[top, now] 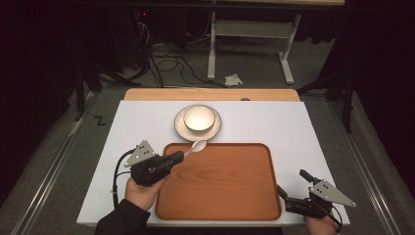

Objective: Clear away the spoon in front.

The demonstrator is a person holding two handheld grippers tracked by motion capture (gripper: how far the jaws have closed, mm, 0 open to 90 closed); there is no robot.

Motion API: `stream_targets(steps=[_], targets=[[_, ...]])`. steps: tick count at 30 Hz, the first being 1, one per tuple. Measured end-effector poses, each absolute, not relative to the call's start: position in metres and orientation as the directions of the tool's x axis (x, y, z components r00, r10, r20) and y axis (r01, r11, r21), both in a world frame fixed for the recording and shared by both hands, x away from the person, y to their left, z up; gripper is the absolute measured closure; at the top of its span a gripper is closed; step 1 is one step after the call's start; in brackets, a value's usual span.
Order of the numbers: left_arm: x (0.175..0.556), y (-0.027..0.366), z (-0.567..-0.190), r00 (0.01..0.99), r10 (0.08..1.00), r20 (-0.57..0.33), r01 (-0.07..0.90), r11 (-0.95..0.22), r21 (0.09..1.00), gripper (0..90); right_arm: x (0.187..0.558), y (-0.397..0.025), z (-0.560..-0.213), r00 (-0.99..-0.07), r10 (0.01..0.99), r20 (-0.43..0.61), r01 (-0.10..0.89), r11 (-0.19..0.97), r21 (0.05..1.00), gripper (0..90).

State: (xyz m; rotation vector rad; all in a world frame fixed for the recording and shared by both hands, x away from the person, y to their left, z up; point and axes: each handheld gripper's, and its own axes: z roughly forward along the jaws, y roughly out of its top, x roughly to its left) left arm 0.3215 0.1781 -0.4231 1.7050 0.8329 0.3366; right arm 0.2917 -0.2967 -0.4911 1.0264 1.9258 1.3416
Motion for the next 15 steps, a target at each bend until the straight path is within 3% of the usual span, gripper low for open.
stream_targets(steps=[15], targets=[[0.291,0.185,-0.465,0.683,0.690,-0.239,0.378,-0.054,0.924,85.6,0.292,-0.296,-0.492,-0.544,0.838,-0.034,0.262,0.209,0.942,3.5]])
